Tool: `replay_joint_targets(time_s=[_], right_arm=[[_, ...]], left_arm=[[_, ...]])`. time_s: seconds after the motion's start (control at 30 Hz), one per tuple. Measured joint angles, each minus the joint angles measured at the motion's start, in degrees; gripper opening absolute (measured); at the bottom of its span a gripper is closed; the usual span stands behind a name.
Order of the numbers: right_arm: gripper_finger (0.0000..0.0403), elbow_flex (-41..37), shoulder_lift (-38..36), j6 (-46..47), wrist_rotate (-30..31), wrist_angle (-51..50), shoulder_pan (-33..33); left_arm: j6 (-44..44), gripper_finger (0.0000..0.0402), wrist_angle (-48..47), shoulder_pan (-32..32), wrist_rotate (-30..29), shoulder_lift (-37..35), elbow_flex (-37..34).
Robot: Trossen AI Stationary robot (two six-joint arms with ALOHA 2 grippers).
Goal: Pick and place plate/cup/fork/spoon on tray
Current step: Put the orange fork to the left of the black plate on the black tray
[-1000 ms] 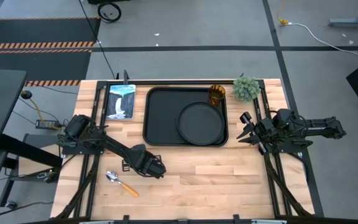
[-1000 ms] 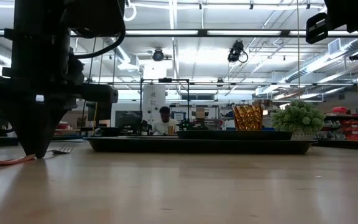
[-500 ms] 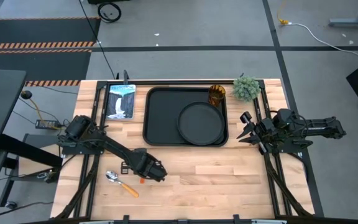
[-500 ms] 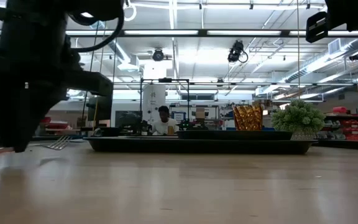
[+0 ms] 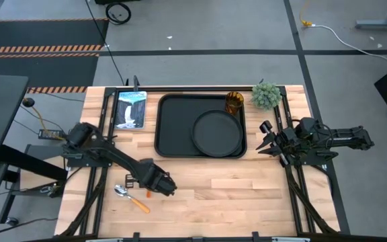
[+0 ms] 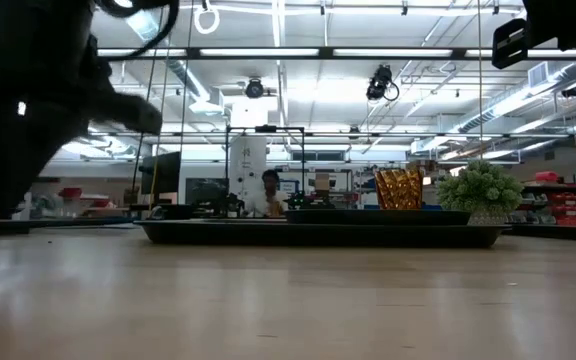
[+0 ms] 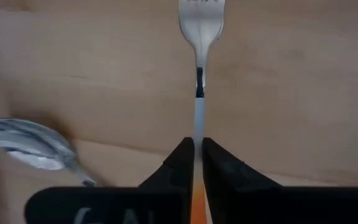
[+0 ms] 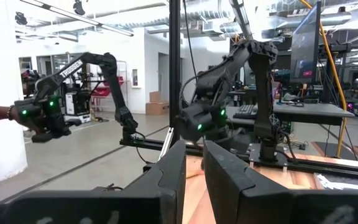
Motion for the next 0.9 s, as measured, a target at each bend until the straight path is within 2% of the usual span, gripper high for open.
replay_joint_targets(time_s=[0.2,0.33,0.6,0.9], right_arm=[[0.0064,0.0,0.01,0.0,0.01,0.01,-0.02],[0.0064,0.0,0.0,0.01,0.0,0.03,0.0],[0.0064,0.0,0.0,0.0,0.03,0.01,0.0],[0.0064,0.0,0.02,-0.07,0.6,0.01,-0.02]], left_arm=[[-2.16,0.0029,-4.74,2.2,-7.49,-5.73,0.02],[1.06,0.0031,-4.39,6.4,-13.39,-6.78,0.02],[19.66,0.003,3.36,20.95,-19.83,-6.47,0.02],[40.33,0.003,19.11,35.51,-18.88,-3.51,0.02]])
